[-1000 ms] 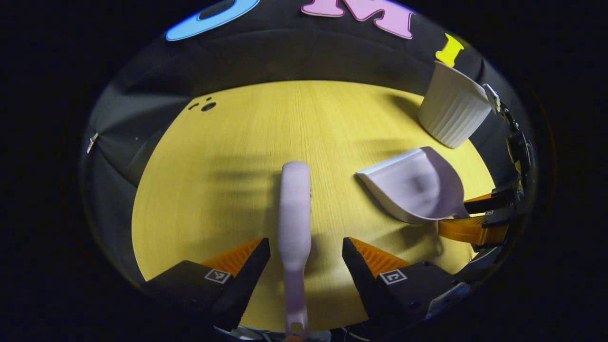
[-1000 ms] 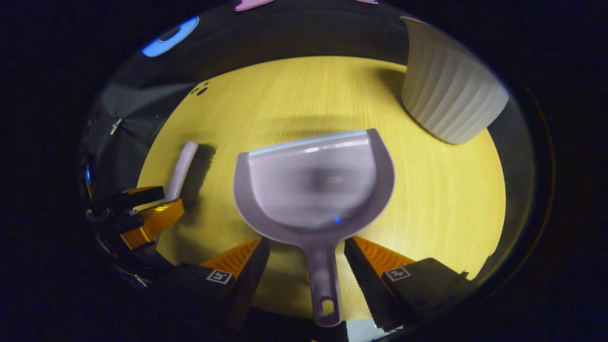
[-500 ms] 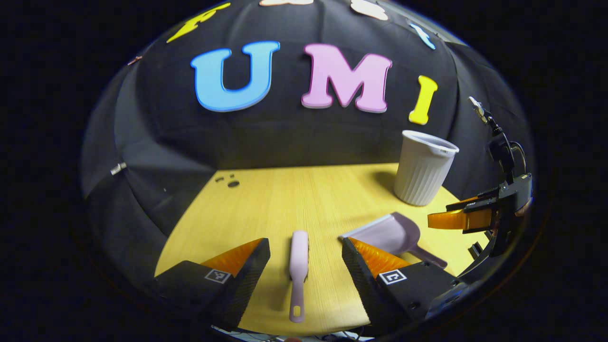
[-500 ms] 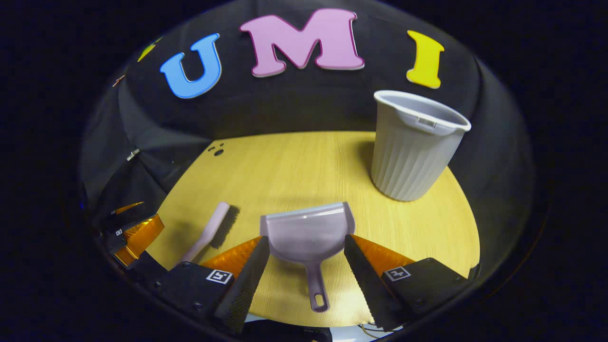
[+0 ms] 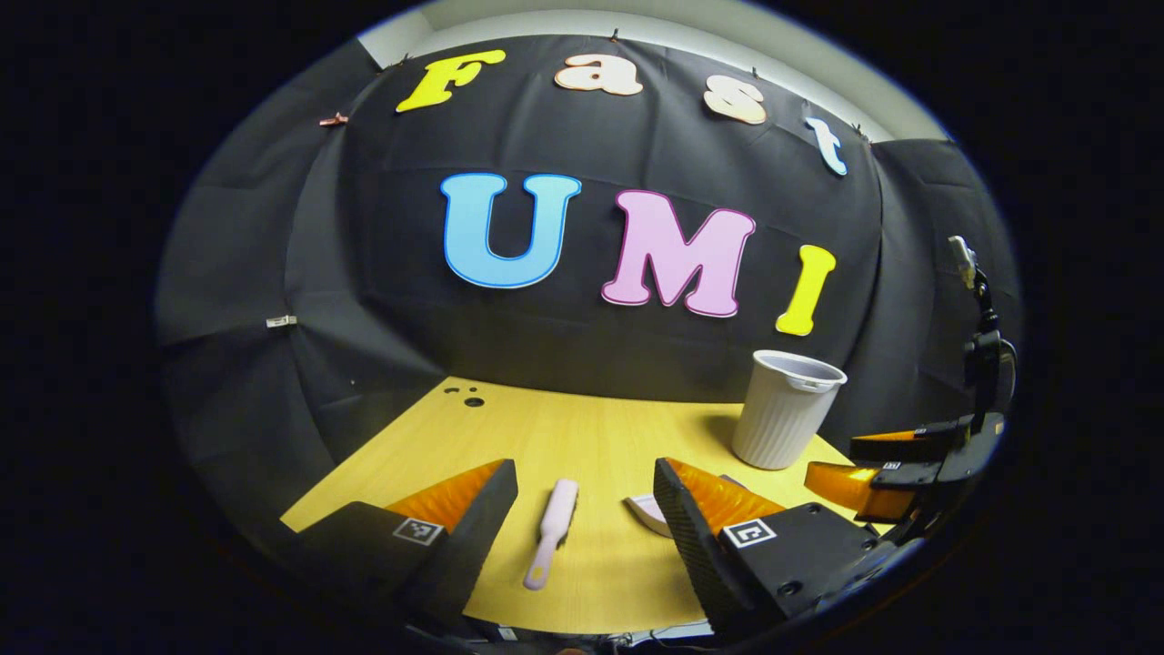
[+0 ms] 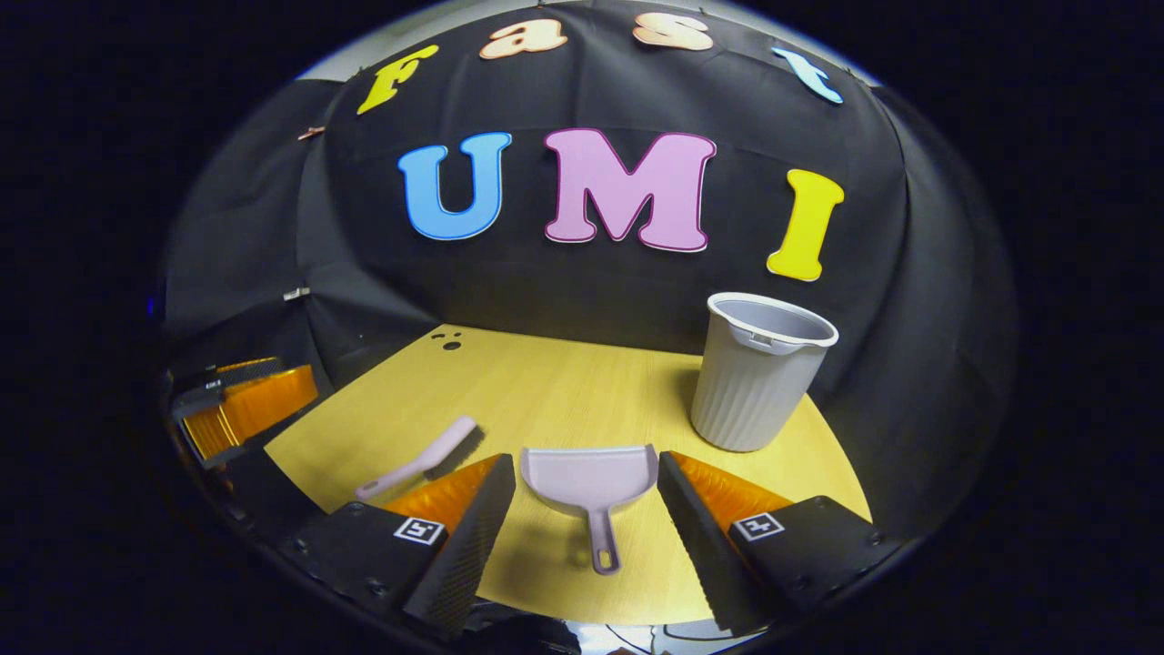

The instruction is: Pick up the small broom and dustpan from the desktop, sweep the trash into the dustpan with the broom, and then empty the trash into the garbage bin.

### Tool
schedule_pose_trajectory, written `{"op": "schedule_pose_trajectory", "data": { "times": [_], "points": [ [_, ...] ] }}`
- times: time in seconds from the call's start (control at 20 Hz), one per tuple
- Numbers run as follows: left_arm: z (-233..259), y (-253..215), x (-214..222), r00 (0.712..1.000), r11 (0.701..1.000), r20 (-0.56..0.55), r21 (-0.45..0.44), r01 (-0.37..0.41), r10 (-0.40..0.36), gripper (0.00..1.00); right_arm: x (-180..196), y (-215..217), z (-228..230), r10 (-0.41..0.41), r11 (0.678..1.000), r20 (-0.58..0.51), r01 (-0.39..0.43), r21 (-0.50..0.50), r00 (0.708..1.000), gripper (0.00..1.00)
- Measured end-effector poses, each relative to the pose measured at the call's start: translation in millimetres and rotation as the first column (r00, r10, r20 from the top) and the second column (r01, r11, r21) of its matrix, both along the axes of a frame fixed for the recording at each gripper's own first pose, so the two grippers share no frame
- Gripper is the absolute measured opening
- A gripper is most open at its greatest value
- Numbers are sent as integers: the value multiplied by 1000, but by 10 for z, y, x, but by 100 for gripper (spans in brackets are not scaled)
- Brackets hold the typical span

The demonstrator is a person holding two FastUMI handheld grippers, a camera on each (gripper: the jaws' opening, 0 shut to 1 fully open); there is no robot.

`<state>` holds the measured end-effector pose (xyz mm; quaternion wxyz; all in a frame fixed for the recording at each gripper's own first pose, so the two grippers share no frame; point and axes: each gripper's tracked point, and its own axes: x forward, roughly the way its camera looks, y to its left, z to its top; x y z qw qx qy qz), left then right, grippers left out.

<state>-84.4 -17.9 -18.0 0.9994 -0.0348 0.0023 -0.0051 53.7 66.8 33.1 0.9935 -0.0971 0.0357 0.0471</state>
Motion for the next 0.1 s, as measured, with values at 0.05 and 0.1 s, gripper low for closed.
{"op": "schedule_pose_trajectory", "data": {
  "times": [0.05,0.1],
  "points": [
    [-33,-51,-61,1000,1000,-13,-6,17,-17,96,-78,-7,-56,0,1000,-7,0,-6,1000,98],
    [-36,-77,-81,999,1000,-17,-6,27,-27,96,-154,-34,-100,-5,1000,-10,5,-2,1000,98]
  ]
}}
